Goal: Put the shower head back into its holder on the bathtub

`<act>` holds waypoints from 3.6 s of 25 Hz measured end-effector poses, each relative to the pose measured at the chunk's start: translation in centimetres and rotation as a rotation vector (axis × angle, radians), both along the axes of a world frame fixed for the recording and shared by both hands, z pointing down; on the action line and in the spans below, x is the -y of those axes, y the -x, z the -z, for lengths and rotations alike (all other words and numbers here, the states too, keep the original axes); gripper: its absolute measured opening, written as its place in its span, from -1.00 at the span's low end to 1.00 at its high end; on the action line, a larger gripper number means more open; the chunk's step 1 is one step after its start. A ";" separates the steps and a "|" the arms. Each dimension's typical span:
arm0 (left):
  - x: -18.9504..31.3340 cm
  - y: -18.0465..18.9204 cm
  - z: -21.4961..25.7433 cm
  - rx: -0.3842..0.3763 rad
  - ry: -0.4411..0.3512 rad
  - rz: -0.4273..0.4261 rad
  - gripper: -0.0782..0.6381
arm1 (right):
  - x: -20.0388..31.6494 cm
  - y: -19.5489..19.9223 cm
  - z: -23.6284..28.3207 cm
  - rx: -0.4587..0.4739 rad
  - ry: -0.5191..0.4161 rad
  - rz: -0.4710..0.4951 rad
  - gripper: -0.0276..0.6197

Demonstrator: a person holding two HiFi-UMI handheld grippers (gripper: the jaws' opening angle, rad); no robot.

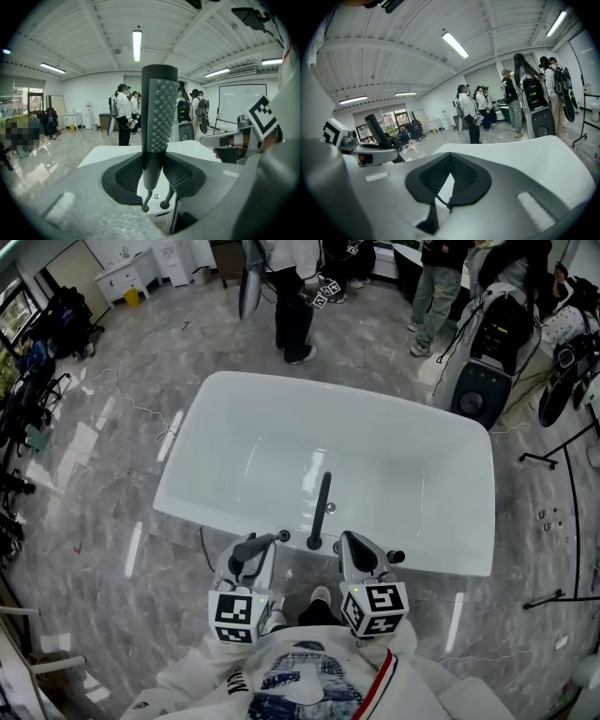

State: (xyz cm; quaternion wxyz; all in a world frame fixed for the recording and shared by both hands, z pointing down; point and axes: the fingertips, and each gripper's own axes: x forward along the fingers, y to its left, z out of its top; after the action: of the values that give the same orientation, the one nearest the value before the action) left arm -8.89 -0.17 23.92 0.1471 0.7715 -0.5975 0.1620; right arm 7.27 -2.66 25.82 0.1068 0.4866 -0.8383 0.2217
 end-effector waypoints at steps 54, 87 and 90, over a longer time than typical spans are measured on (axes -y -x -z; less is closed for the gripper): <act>3.9 1.6 -10.8 0.043 0.078 -0.113 -0.39 | 1.7 -2.0 -11.9 -0.035 0.174 -0.183 -0.90; 4.5 2.4 -20.8 -0.012 0.191 -0.069 -0.39 | 1.5 -2.3 -20.1 -0.077 0.186 -0.211 -0.90; 4.9 2.6 -21.5 -0.009 0.204 -0.054 -0.39 | 1.6 -2.4 -20.6 -0.085 0.191 -0.209 -0.90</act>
State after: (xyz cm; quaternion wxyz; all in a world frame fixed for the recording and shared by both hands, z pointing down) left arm -11.48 -5.10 45.39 0.2230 0.7689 -0.5563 0.2225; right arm 9.64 -4.28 46.43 0.1644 0.5680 -0.7528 0.2893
